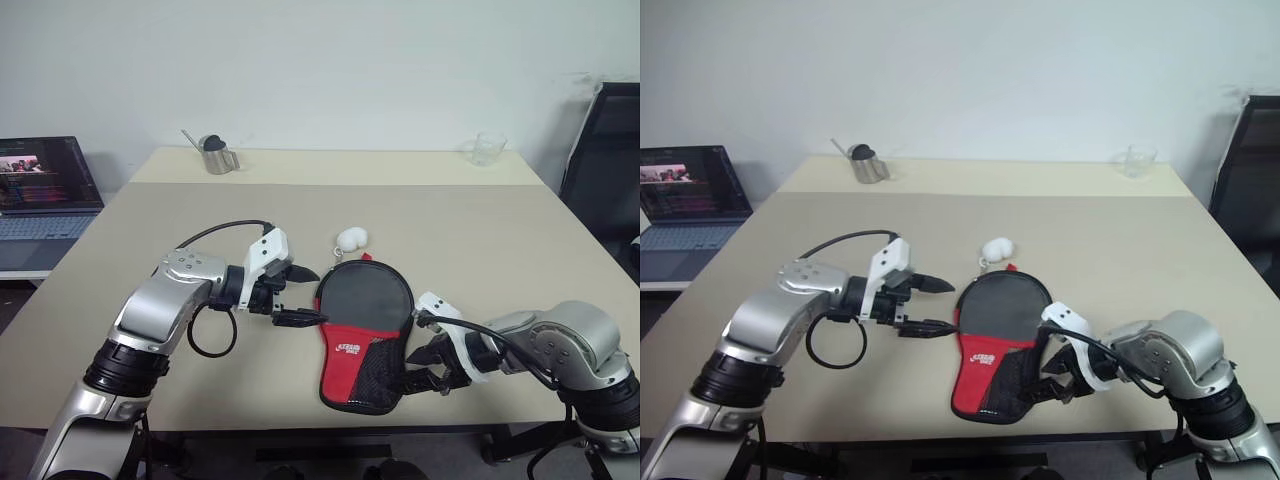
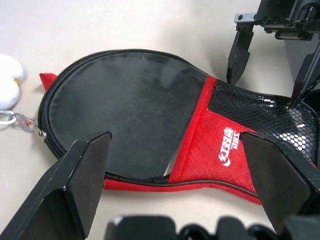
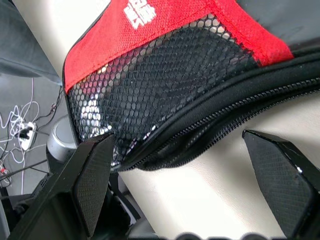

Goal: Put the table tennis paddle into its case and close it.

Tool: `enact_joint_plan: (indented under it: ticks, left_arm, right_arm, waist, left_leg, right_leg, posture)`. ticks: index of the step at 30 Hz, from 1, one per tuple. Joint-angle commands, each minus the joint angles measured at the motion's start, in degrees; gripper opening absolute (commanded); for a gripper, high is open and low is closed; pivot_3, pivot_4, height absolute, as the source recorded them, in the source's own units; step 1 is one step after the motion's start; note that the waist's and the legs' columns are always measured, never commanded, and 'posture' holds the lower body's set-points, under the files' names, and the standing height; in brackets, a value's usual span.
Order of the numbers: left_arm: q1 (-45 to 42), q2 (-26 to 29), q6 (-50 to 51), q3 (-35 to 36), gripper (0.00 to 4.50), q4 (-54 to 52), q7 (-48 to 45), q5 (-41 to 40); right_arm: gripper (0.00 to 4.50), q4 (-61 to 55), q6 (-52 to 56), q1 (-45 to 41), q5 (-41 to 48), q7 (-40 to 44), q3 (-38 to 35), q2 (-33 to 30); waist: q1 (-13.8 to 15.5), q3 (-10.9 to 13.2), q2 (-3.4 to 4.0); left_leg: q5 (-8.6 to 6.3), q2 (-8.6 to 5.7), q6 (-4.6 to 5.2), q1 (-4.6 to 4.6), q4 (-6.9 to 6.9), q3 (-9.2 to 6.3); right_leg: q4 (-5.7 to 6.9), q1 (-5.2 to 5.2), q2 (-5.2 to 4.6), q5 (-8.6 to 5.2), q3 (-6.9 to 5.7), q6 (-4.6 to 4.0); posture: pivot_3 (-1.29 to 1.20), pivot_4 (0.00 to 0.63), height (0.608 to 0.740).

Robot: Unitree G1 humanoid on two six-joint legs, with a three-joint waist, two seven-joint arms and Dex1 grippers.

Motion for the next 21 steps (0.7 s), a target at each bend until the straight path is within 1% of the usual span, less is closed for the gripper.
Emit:
enact_joint_plan:
  ticks: [1,2,7,12,13,18,21]
  left_arm:
    - [-0.22,0.57,0.09,0.94,4.5,-3.01,0.6,-1.01]
    - [-0.04,0.63,0.1,1.07,4.5,-3.09,0.73,-1.01]
    - [0.35,0.98,0.1,1.44,4.5,-3.3,1.25,-1.13]
    - [0.39,1.32,-0.32,1.16,4.5,-2.1,2.07,-0.14]
    - [0.24,1.22,-0.37,1.07,4.5,-1.86,2.13,-0.07]
    - [-0.49,1.03,-0.75,0.75,4.5,-1.08,2.21,-0.04]
    - [-0.7,1.06,-1.08,0.6,4.5,-0.66,2.05,0.07]
  right_arm:
    - [3.84,0.8,0.42,-1.36,2.08,-2.66,1.19,0.83]
    - [3.56,1.13,0.42,-1.68,2.14,-3.25,1.4,1.07]
    - [1.78,1.79,0.42,-2.68,3.67,-4.98,1.84,1.31]
    - [0.1,1.88,0.42,-3.88,3.5,-4.81,2.58,0.43]
    - [0.03,1.48,0.42,-4.3,3.47,-3.79,2.91,-0.42]
    - [0.03,-3.22,0.2,-3.93,5.62,2.16,4.85,-4.65]
    - [0.03,-4.87,-0.25,-3.16,6.07,4.04,5.5,-5.86]
  waist:
    - [0.01,0.0,0.0]
    - [0.01,0.0,0.0]
    - [0.03,0.0,0.0]
    - [0.03,0.0,0.0]
    - [0.03,0.0,0.0]
    - [0.16,0.0,0.0]
    - [0.15,0.0,0.0]
  left_leg:
    - [0.0,0.0,0.0,0.0,0.01,0.0]
    - [0.01,0.0,0.0,0.02,0.02,0.0]
    - [0.01,-0.01,0.0,0.04,0.05,0.0]
    - [0.01,-0.01,0.0,0.04,0.1,0.0]
    - [0.01,-0.01,0.0,0.04,0.1,0.0]
    - [0.01,-0.01,0.0,0.03,0.1,0.0]
    - [0.01,-0.01,0.0,0.02,0.08,-0.01]
  right_leg:
    - [0.05,0.0,0.01,0.0,-0.01,-0.01]
    - [0.09,-0.01,0.02,-0.01,-0.01,-0.02]
    - [0.29,-0.05,0.02,-0.06,0.02,-0.1]
    - [0.33,-0.06,0.03,-0.06,0.04,-0.1]
    - [0.34,-0.07,0.03,-0.06,0.05,-0.1]
    - [0.32,-0.08,0.02,-0.07,0.04,-0.11]
    - [0.28,-0.07,0.02,-0.08,0.04,-0.11]
  posture:
    - [0.0,0.15,0.74]
    - [0.0,0.15,0.74]
    - [0.0,0.15,0.74]
    - [0.0,0.15,0.74]
    - [0.0,0.15,0.74]
    - [0.0,0.15,0.74]
    - [0.0,0.15,0.74]
